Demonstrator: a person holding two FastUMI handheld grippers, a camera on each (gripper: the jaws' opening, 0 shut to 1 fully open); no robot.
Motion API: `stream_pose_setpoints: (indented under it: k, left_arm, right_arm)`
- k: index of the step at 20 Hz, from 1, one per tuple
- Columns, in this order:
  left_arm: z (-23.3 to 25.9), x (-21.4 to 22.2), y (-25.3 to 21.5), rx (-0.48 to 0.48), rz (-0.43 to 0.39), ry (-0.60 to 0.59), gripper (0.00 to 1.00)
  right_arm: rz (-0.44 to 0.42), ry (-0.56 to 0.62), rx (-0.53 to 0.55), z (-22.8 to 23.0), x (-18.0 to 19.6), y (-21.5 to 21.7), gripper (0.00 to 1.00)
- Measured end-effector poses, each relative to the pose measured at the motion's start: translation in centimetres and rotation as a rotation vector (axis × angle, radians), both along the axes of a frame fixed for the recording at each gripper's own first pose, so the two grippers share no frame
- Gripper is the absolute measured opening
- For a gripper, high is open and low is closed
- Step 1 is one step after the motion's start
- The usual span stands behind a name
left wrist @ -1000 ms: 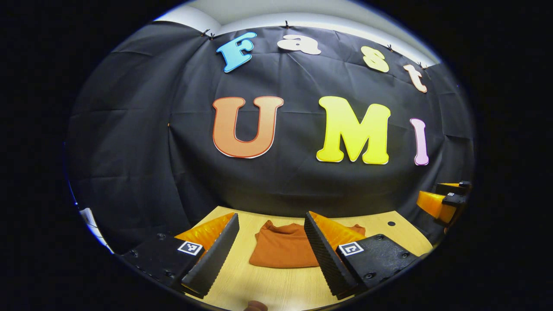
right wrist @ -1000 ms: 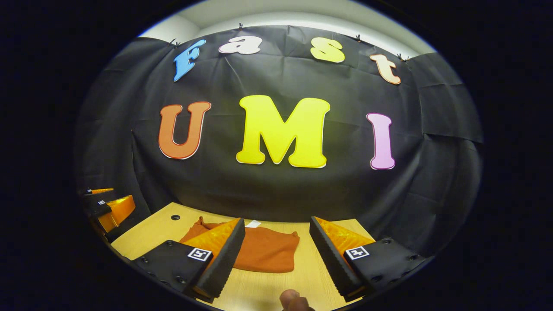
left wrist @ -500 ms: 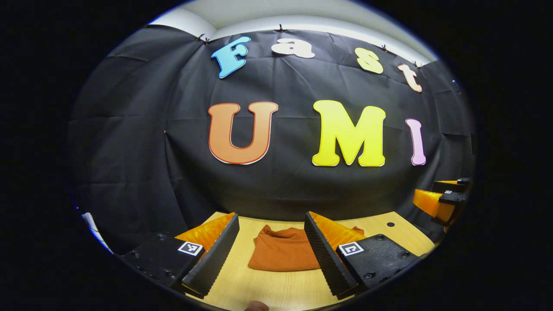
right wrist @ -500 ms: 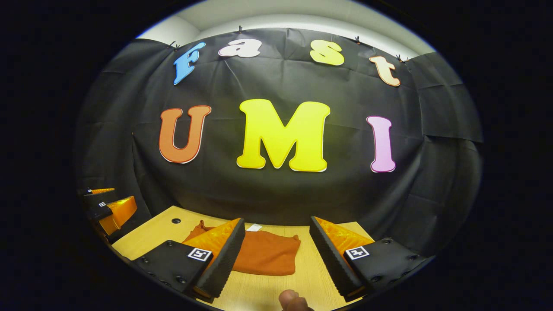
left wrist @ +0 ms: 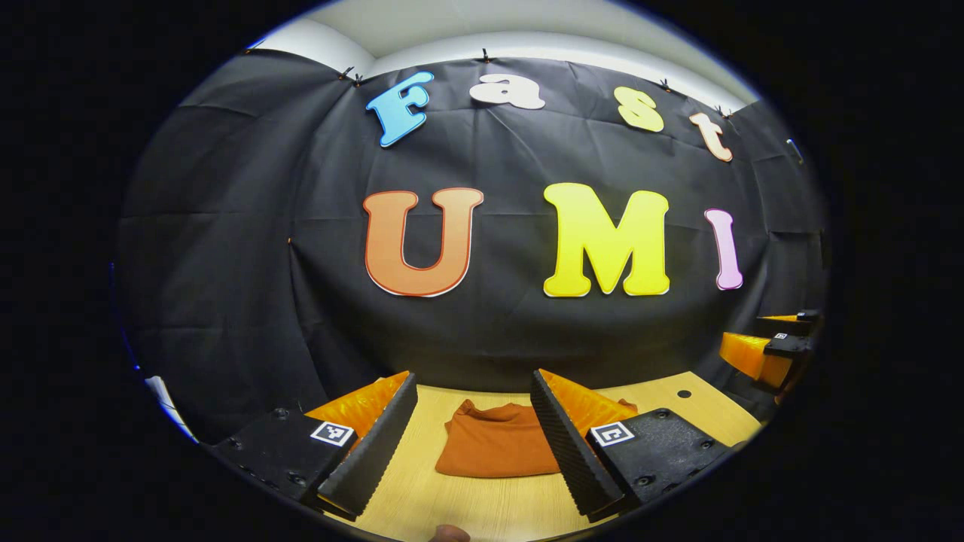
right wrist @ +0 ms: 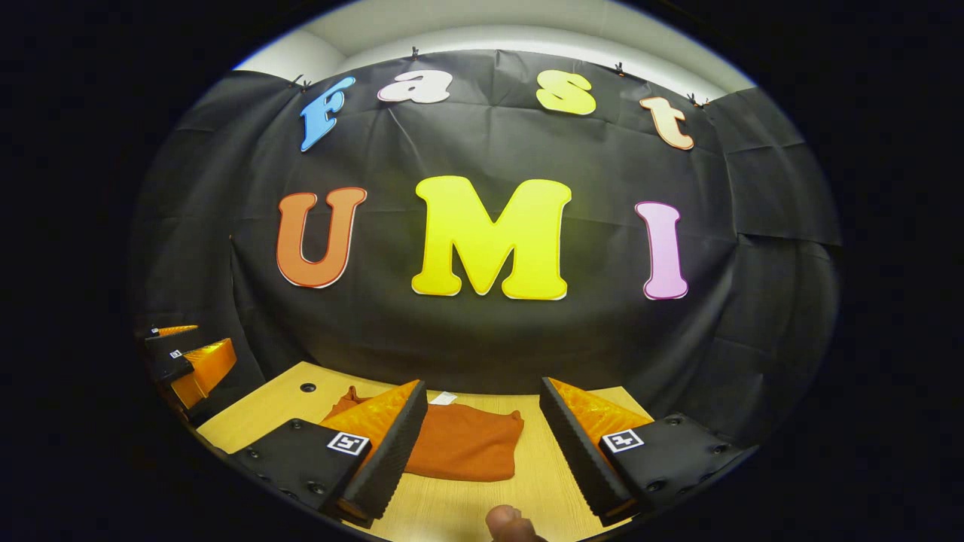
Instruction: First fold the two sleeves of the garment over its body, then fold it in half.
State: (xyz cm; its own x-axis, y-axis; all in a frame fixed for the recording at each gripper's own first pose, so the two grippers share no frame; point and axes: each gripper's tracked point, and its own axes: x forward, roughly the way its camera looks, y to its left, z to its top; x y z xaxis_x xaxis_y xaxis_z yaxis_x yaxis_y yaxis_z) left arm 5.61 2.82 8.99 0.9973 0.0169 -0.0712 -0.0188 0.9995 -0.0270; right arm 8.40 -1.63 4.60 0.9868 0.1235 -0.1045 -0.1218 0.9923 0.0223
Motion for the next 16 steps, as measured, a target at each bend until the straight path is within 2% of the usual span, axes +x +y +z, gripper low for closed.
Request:
stream_pose_setpoints:
  k: [16]
  left_arm:
    - [-0.6, 0.2, -0.3, -0.012, -0.009, 0.012, 0.98]
  right_arm:
    - [0.033, 0.028, -0.007, -1.3, 0.2, 1.0, 0.96]
